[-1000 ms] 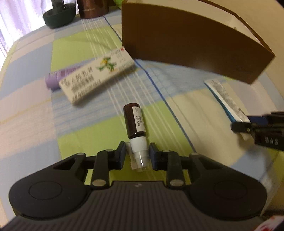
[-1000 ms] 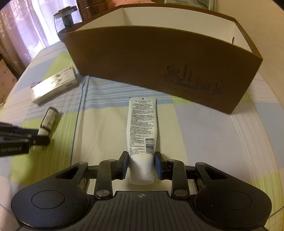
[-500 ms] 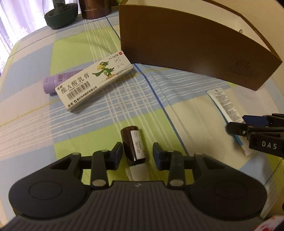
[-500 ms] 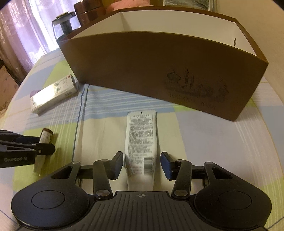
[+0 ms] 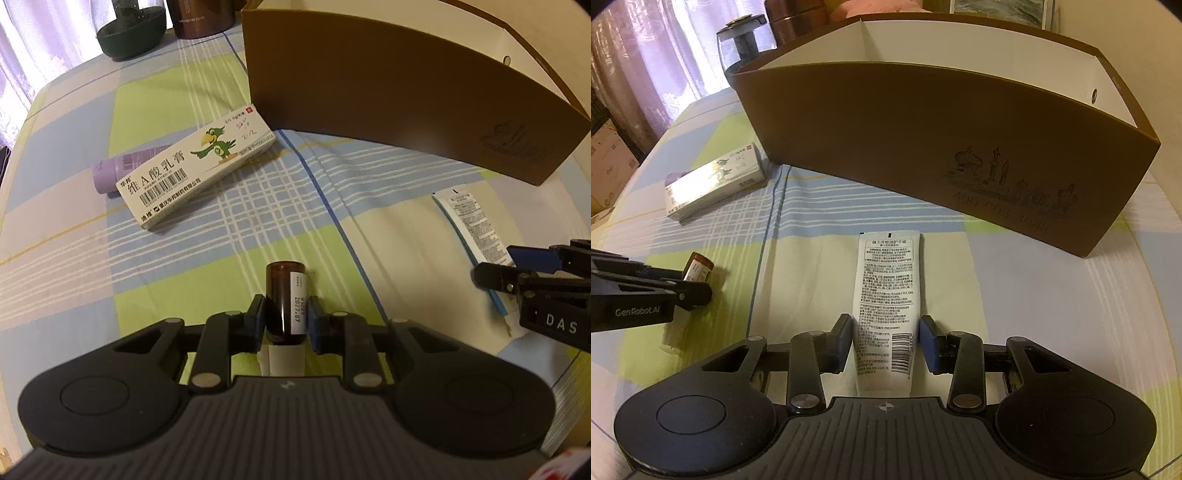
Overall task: Organize rigid objects
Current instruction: 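Close the right tool on the white tube while the left tool grasps the brown vial, then regrip the white tube with the right tool while the left tool lifts the vial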
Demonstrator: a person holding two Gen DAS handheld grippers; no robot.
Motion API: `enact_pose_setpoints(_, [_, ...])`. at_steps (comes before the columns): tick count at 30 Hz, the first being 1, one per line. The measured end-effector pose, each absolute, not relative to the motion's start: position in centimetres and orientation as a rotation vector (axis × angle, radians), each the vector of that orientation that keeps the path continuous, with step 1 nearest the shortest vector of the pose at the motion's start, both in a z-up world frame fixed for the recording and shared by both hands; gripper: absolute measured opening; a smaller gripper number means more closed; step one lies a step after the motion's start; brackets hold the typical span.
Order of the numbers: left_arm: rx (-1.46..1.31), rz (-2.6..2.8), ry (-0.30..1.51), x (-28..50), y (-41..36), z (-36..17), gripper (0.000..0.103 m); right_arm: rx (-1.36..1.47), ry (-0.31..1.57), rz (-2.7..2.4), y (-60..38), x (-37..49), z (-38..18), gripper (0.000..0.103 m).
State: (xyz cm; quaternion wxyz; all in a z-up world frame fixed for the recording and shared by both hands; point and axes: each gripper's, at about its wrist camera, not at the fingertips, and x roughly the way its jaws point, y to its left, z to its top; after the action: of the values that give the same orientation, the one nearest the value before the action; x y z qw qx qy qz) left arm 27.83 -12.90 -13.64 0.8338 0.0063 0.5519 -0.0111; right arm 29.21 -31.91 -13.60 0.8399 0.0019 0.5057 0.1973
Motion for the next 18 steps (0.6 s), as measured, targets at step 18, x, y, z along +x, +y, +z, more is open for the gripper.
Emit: enact_pose_setpoints(18, [0.019, -0.043, 1.072, 27.3, -14.2, -9.7, 0.019, 0.041, 0.969, 0.478, -33.0, 28.0, -9.5, 0.035])
